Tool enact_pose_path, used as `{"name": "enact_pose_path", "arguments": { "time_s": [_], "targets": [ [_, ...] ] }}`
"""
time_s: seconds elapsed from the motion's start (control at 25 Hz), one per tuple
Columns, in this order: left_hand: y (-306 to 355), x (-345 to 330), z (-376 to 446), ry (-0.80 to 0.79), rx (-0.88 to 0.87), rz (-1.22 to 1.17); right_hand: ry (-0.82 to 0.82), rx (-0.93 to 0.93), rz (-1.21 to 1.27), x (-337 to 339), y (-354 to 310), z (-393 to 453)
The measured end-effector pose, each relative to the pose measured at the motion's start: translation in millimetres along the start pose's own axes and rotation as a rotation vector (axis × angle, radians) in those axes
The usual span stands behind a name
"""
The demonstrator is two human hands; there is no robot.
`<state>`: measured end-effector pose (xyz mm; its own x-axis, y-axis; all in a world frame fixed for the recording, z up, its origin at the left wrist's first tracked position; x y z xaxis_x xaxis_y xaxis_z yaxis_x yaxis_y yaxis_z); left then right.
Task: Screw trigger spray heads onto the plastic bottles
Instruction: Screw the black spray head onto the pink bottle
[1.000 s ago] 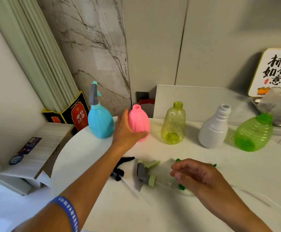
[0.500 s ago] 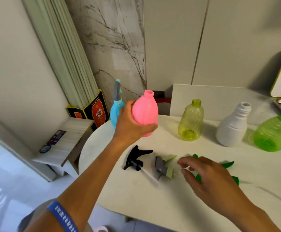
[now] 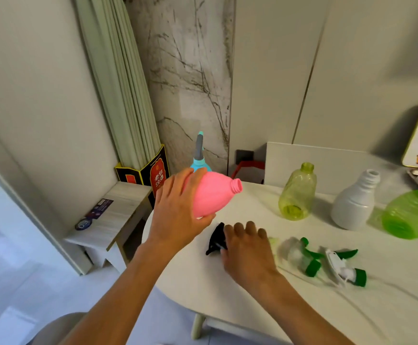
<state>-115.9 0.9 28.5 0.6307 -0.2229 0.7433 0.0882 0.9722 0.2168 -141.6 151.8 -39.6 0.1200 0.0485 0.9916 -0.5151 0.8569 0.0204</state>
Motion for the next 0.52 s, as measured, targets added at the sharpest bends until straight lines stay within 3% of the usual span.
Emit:
{"name": "enact_pose_path", "arguments": {
  "time_s": [0.16,0.24,0.4,0.52],
  "targets": [
    [-3,11,-2,0.042,-0.013,0.031,-0.092,-0.047,-0.002,-18,-16,20],
    [-1,10,-2,0.013,-0.012,0.026,-0.062,-0.113,0.138,-14,-9,17],
    [-2,4,-1,-0.002,-0.003,-0.029,0.047,-0.367,1.097,24,40,-4],
    [7,-2,-2,-0.028,-0.054,0.025,0.184,-0.463,1.557,56,93,-25]
  ]
}}
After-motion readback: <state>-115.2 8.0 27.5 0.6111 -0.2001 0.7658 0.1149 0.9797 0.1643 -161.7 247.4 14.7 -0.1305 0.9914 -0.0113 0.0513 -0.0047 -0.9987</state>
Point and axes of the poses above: each hand's wrist, its own z-axis towards the middle knuckle, its own x-axis out of the back of the hand, y = z × x, the point moved 3 cm from there along z, towards the middle knuckle, and after that the axes turned 1 degree about -x, right-handed, at the moved point
